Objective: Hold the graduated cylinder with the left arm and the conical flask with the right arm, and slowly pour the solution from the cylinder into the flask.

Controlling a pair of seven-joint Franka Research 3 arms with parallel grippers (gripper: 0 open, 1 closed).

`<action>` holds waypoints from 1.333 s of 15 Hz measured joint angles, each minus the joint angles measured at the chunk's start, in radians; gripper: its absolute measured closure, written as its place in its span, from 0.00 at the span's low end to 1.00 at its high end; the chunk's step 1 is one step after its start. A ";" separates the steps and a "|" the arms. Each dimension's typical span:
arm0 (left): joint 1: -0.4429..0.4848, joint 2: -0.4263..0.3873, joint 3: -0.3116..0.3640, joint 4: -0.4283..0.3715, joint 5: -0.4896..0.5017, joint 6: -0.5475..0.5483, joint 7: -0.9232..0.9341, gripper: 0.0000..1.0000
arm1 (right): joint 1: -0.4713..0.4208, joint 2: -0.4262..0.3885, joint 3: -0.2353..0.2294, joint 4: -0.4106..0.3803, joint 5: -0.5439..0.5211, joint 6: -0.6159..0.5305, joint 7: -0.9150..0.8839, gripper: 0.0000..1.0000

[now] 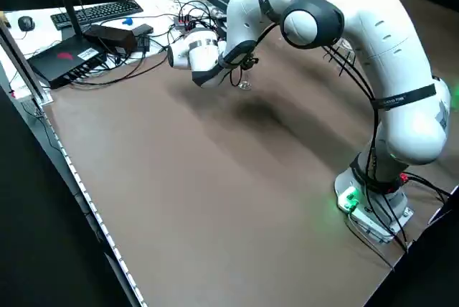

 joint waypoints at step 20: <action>0.025 -0.272 0.118 0.080 0.238 -0.001 -0.144 0.00 | 0.087 0.041 0.000 0.001 -0.260 -0.038 0.002 0.61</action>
